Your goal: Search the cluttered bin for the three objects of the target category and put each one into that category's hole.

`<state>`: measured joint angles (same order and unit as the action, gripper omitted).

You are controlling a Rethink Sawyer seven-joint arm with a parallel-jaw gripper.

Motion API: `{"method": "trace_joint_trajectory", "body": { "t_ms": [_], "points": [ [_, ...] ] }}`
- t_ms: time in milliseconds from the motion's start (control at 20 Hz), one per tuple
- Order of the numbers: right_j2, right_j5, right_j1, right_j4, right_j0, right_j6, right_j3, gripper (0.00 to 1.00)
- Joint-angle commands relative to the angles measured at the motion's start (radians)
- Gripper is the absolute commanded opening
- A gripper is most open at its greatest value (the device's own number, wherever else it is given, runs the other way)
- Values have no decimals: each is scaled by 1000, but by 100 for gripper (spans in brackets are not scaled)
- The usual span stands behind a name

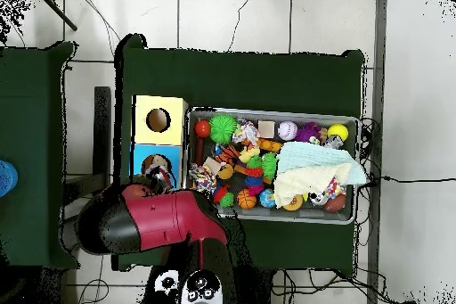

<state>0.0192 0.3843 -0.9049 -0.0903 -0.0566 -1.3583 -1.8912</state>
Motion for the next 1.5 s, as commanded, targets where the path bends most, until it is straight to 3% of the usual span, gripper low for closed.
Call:
{"method": "trace_joint_trajectory", "body": {
  "t_ms": [50,1500],
  "points": [
    [32,-12,33,35,11,-199,29,0],
    [44,-23,55,44,-5,-200,67,0]
  ]
}}
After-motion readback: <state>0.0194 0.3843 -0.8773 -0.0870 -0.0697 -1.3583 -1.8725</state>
